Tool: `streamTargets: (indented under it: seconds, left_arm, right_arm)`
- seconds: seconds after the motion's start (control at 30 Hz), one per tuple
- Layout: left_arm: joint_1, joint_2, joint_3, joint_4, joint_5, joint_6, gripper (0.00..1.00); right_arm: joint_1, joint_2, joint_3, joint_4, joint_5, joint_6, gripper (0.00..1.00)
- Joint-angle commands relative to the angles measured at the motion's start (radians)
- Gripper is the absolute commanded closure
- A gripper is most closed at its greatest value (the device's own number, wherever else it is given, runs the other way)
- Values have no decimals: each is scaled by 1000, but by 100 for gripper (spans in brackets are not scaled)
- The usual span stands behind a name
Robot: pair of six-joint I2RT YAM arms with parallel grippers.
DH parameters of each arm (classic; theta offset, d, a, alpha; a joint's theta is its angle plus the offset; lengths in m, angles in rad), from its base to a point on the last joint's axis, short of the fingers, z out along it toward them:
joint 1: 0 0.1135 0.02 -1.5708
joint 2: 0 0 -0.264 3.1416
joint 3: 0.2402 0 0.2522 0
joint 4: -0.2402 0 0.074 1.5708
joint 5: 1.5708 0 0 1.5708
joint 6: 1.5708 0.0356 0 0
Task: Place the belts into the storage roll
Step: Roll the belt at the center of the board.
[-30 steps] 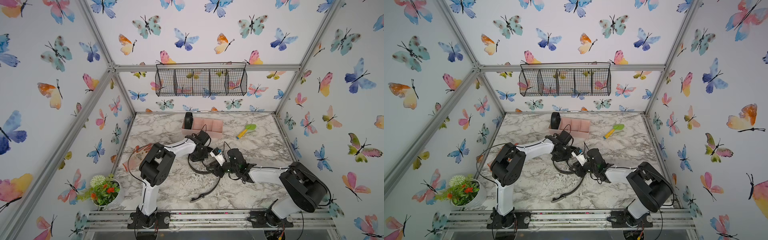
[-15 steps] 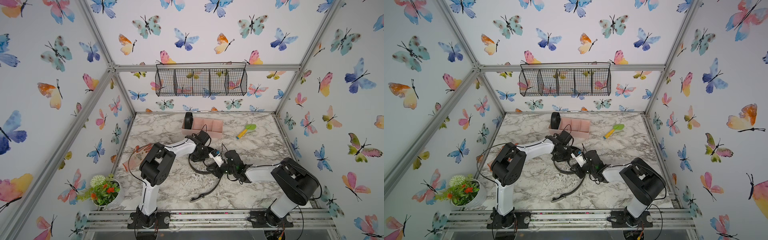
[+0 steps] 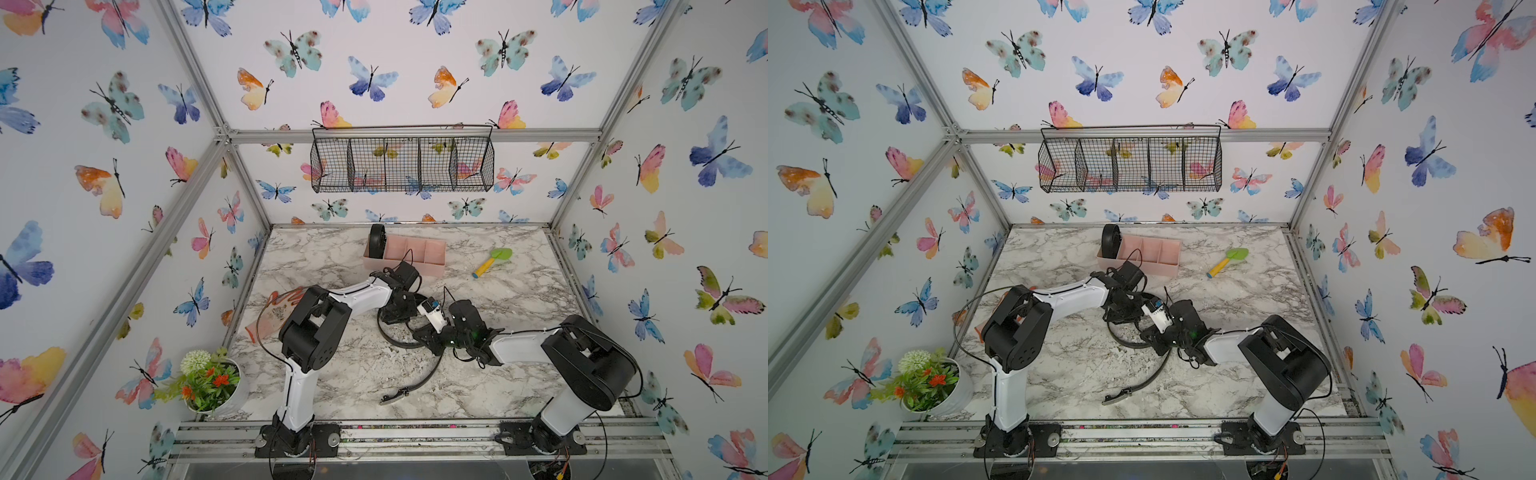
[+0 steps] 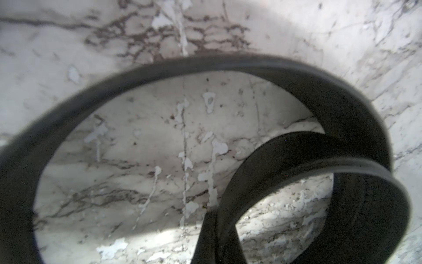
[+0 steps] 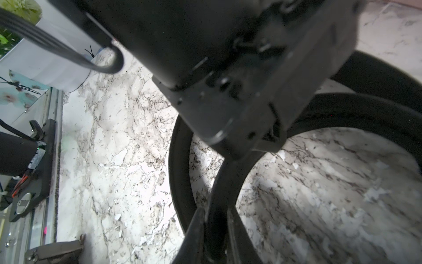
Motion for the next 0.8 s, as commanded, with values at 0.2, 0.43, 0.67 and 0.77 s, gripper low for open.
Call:
streamTargets:
  seconds: [0.2,0.43,0.67,0.77]
  left_arm:
    - [-3,12,-78,58,104,23,100]
    - [38,-161,-209,198,172,14,63]
    - [87,-357,-334,267,165,-37,2]
    - [112,-448,-386,270,145,-51,2]
  right_arm:
    - [7,-10,26,-25,28,0,97]
    - [7,-27,67,-101,29,-31,97]
    - [7,-27,60,-90,13,-25,97]
    - [7,-31,56,-83,10,-24,97]
